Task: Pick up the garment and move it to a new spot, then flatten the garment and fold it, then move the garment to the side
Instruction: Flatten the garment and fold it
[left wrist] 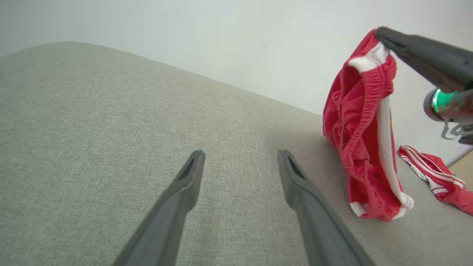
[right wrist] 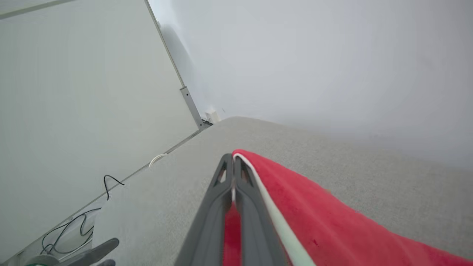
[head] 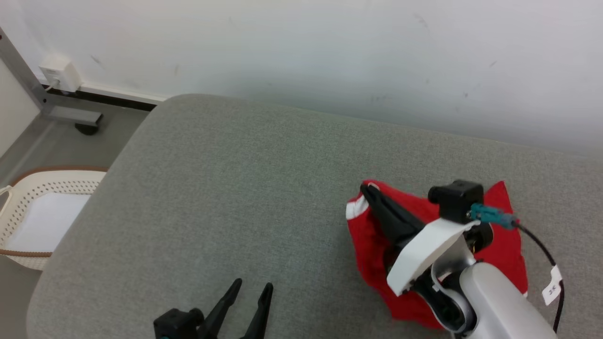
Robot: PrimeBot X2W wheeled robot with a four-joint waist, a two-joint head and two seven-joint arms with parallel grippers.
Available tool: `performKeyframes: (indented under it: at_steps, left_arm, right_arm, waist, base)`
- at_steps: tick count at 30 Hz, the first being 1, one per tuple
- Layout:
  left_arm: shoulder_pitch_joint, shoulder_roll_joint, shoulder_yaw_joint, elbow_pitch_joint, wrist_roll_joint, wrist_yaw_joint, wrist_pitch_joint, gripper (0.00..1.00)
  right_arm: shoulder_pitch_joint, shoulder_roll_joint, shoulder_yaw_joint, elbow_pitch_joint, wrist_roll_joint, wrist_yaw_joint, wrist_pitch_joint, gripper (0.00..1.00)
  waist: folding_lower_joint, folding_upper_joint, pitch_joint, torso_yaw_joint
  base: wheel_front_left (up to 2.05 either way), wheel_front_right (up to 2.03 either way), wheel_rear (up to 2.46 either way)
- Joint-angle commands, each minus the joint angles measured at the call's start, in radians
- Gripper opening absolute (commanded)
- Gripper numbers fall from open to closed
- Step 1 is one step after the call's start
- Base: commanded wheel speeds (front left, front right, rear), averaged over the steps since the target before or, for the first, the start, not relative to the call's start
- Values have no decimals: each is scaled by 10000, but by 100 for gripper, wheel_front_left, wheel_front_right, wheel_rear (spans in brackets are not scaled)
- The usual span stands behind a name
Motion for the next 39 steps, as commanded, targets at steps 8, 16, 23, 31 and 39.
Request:
performKeyframes:
  at_steps: [8,16,23,31,39]
  left_arm:
    - [119,-61,72,-3,152,1,-61,100]
    - [291,12,162,-133,221,29,-71,100]
    - [106,117,162,-161,281,0,-64,100]
    - [84,206,138,-137,267,40,-56,100]
    - [103,244,72,-276,243,71,-40,100]
  right_arm:
    - [285,-570,-121,-322,-437,-26,421,0]
    - [2904,-1735,431,-1569,-626,-26,1946,0]
    - [3434,-1602,1186,-1515,-772,-26,1985,13]
    - [3777,-1966,706,-1687,-724,-26,1823,100]
    - [4428,-2442,-999,-2769,-1664,-26,1324,100]
  waist:
    - [0,0,-171,-143]
    - [0,0,-197,-505]
    - [0,0,-72,-1019]
    - [0,0,-117,-1306]
    - [0,0,90,-1517]
  base:
    - [0,0,0]
    - [0,0,0]
    - [0,0,0]
    - [0,0,0]
    - [0,0,0]
